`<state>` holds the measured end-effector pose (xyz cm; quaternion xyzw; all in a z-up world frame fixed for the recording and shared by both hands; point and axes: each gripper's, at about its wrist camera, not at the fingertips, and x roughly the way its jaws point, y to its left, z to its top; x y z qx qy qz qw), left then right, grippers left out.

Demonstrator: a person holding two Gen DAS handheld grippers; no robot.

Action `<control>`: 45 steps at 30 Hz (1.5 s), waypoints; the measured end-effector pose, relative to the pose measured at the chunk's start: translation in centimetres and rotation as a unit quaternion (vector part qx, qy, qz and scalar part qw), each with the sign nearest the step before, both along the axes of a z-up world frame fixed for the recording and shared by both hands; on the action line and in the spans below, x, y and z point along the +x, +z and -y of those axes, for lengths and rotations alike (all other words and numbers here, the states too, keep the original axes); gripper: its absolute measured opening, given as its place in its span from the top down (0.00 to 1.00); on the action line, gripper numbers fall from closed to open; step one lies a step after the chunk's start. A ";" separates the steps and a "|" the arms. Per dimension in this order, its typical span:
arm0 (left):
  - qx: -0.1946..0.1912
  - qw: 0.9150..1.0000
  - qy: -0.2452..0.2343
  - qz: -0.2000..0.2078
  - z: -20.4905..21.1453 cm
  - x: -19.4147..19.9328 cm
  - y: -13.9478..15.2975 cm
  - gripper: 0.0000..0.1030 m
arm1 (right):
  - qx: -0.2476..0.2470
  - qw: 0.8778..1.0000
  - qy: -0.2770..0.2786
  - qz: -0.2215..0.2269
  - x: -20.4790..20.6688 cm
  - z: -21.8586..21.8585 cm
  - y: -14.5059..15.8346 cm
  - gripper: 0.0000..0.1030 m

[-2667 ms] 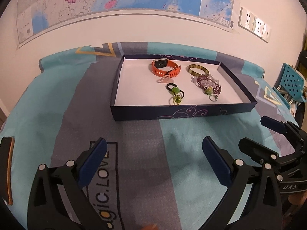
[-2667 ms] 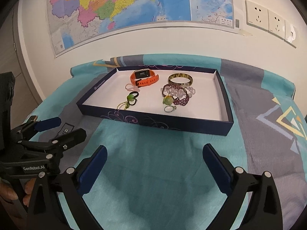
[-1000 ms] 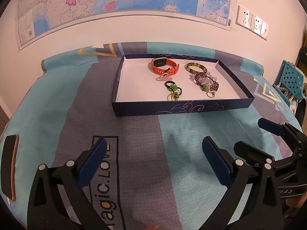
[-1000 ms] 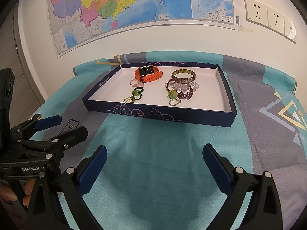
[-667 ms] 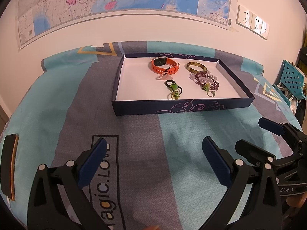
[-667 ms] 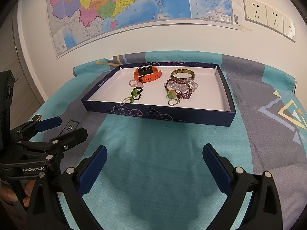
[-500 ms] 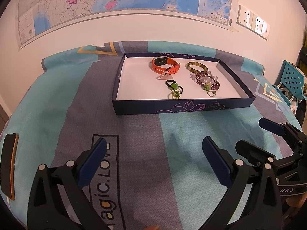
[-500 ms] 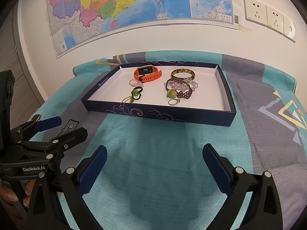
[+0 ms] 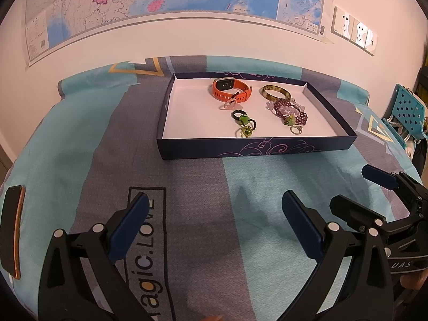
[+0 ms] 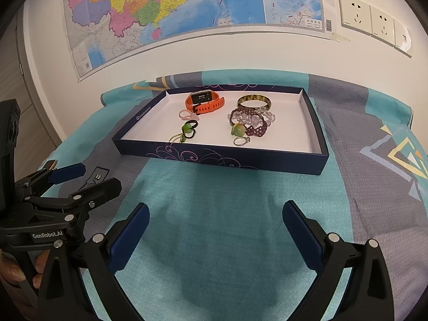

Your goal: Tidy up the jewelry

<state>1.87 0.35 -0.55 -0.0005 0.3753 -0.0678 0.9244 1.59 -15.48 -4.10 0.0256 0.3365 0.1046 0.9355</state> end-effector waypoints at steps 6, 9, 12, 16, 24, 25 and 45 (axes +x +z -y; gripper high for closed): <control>0.001 1.000 0.000 0.000 0.0 0.1 0.0 0.05 | 0.001 1.000 -0.001 0.000 0.0 0.0 0.0 0.07; 0.001 1.000 -0.001 -0.002 0.0 0.1 0.0 0.05 | 0.002 1.000 -0.001 0.000 0.0 0.0 0.0 0.07; 0.002 1.000 0.000 -0.002 0.0 0.1 0.0 0.05 | 0.003 1.000 -0.003 -0.002 0.0 0.1 -0.1 0.07; 0.003 1.000 -0.002 -0.004 0.1 0.1 -0.1 0.05 | 0.005 1.000 -0.006 -0.002 0.1 0.3 -0.2 0.07; 0.003 1.000 -0.001 -0.004 0.1 0.1 -0.1 0.05 | 0.004 1.000 -0.005 -0.005 0.1 0.3 -0.2 0.07; 0.003 1.000 -0.002 -0.004 0.2 0.2 -0.1 0.05 | 0.005 1.000 -0.005 -0.005 0.1 0.3 -0.2 0.07; 0.005 1.000 -0.002 -0.005 0.3 0.2 -0.1 0.05 | 0.004 1.000 -0.006 -0.008 0.2 0.4 -0.2 0.07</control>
